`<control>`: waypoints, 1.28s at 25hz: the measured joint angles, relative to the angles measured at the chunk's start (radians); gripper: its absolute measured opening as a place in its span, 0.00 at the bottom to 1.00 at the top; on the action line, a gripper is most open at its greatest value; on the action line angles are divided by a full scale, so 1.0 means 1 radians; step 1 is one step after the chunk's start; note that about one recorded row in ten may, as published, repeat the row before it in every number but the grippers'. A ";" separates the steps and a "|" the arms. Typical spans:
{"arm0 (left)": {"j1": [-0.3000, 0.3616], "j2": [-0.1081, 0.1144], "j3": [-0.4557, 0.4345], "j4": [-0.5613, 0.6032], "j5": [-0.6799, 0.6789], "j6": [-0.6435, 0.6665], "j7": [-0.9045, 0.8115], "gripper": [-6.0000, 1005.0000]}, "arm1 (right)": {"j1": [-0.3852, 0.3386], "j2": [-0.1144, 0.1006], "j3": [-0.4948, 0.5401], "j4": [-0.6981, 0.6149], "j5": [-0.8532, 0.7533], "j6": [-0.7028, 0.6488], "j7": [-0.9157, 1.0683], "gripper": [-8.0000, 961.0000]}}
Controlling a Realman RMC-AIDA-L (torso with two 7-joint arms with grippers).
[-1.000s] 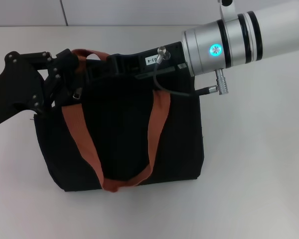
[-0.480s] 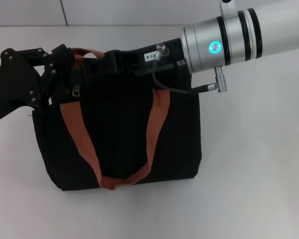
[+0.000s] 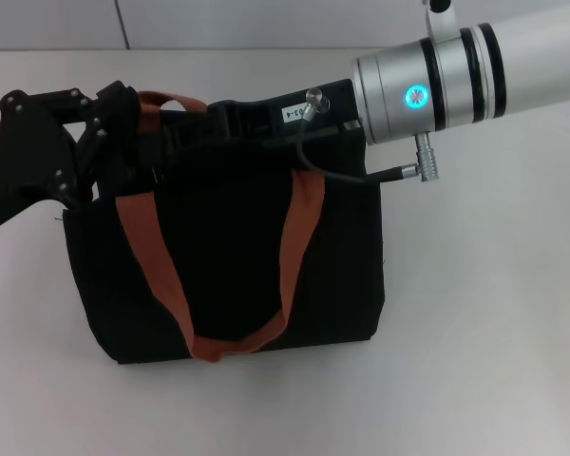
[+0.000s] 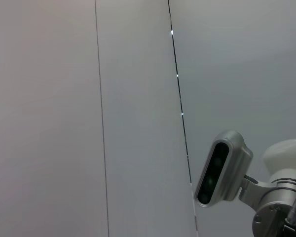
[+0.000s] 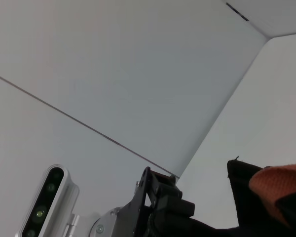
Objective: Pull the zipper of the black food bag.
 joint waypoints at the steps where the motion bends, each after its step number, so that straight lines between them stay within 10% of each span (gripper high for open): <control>1: -0.001 0.000 0.000 -0.003 0.000 0.000 0.001 0.03 | 0.002 0.000 0.000 0.000 0.000 0.000 0.000 0.35; 32: -0.006 0.004 -0.014 -0.004 0.001 0.004 -0.003 0.03 | -0.011 -0.009 -0.038 -0.115 -0.070 0.036 -0.017 0.27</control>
